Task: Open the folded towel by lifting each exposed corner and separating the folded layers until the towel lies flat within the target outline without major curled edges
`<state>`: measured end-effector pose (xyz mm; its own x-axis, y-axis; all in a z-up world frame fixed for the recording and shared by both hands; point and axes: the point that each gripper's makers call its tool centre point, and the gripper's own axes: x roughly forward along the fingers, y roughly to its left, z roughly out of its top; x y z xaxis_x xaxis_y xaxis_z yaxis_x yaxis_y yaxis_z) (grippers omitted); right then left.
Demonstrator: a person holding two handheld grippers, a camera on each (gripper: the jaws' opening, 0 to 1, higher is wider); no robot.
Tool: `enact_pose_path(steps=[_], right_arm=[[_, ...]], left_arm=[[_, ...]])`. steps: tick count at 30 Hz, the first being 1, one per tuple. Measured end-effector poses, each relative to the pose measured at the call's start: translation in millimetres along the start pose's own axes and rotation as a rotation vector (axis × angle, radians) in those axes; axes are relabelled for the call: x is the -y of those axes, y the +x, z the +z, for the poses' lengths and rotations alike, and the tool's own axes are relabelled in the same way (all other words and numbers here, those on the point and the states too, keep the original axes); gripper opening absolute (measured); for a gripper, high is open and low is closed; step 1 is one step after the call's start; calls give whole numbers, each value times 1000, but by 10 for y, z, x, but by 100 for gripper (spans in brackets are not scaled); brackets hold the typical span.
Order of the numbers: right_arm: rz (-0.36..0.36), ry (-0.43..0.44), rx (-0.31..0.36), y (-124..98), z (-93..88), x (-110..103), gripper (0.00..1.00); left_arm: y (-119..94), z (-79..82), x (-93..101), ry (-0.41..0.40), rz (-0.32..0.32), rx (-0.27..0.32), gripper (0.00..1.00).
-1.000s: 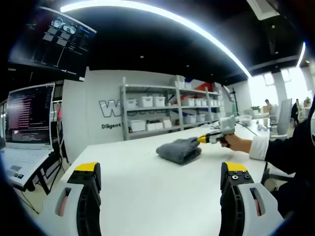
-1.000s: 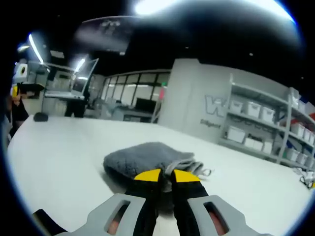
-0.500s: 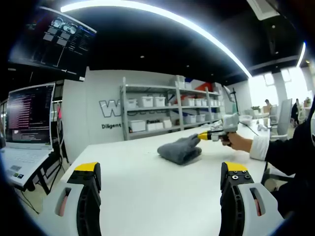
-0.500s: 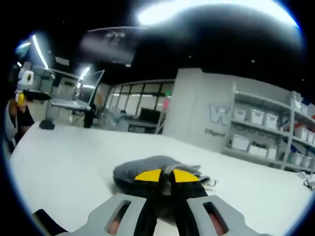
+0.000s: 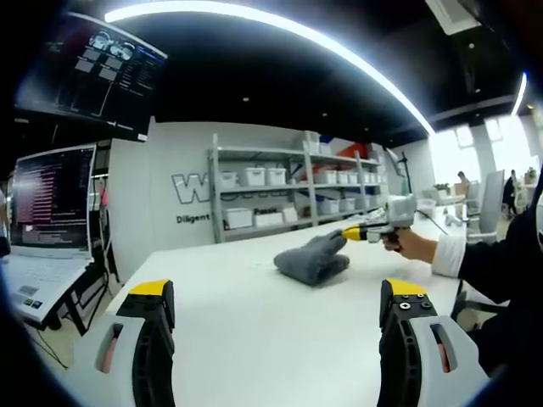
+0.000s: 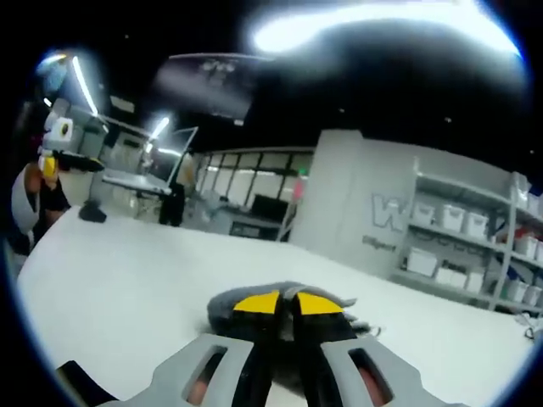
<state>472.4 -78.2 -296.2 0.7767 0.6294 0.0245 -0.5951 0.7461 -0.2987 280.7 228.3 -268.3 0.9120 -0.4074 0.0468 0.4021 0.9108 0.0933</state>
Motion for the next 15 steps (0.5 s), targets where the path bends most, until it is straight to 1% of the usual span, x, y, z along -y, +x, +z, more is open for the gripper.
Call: enact_pose_path(steps=[6,11,13,15], right_arm=[[15,-23,16,22,47,-75,0],[28,-39,39,73,124,-197,0],[30,-56,43,96,137,-241,0],[33,-56,46,119,144,-271,0]], left_arm=[[5,0,-10,0,4,-2,99],[27,-4,26,6,-3,-5,99],[32,-7,22,7,-1,-6,99],[36,-11,18,6,-1,-8,99]])
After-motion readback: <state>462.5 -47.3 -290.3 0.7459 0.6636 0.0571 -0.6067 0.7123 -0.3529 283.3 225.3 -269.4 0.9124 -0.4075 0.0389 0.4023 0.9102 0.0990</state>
